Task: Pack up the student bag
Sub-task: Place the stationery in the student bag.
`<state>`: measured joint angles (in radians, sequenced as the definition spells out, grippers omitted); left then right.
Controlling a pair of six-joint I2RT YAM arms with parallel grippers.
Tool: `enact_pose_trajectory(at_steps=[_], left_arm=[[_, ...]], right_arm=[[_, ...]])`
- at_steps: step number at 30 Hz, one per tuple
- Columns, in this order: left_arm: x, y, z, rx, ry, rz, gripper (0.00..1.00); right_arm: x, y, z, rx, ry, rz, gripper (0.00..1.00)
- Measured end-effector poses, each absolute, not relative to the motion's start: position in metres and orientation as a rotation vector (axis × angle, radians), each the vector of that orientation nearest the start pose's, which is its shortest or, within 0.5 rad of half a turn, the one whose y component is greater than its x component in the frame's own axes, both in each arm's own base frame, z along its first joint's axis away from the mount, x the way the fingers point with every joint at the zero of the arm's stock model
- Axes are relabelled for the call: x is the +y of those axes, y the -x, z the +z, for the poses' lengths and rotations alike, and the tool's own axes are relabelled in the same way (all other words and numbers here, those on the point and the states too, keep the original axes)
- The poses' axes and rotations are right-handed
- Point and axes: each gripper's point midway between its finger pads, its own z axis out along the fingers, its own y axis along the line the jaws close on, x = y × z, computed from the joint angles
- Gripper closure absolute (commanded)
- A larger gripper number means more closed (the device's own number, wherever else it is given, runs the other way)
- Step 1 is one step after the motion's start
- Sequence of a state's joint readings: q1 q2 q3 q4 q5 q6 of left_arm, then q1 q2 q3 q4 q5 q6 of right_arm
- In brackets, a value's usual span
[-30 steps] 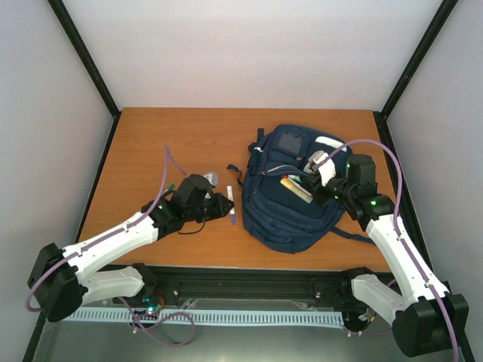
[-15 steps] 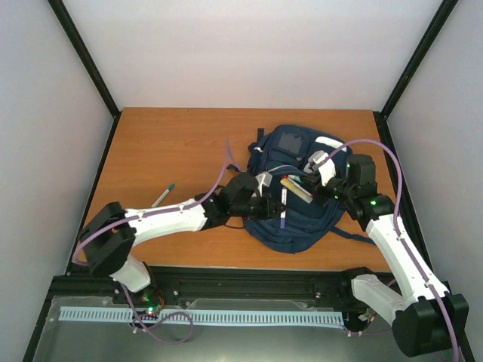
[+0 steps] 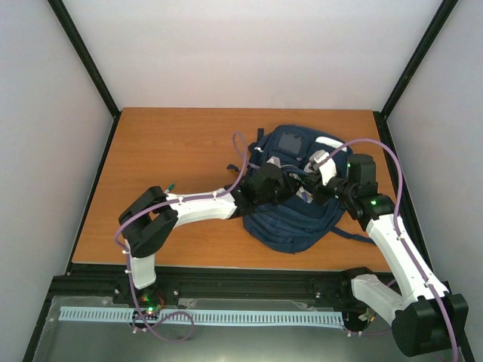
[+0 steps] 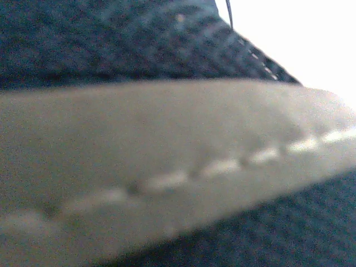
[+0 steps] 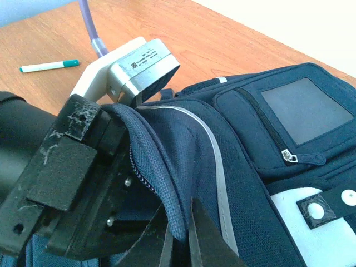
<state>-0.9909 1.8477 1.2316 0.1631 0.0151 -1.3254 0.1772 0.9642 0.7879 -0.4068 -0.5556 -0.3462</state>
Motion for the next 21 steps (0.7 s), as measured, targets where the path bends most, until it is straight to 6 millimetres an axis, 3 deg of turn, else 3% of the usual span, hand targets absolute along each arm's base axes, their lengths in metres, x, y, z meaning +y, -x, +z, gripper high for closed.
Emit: enact_pose_trajectory(at_steps=[6,10,21], left_arm=[[-0.4644,-0.3063,0.167,2.279,0.555,-1.407,0.86],[-0.4661,-0.3082,0.1701,2.267,0.605,-1.425,0.74],[-0.4667,-0.3037,0.1714,2.275,0.625,-1.436,0.69]], right_arm=[[0.142,-0.2854,0.224,1.926,0.836,0.496,0.97],[0.142,-0.2859,0.2246,1.922,0.835,0.493,0.97],[0.1429,-0.2852,0.2249,1.92,0.839,0.501,0.97]])
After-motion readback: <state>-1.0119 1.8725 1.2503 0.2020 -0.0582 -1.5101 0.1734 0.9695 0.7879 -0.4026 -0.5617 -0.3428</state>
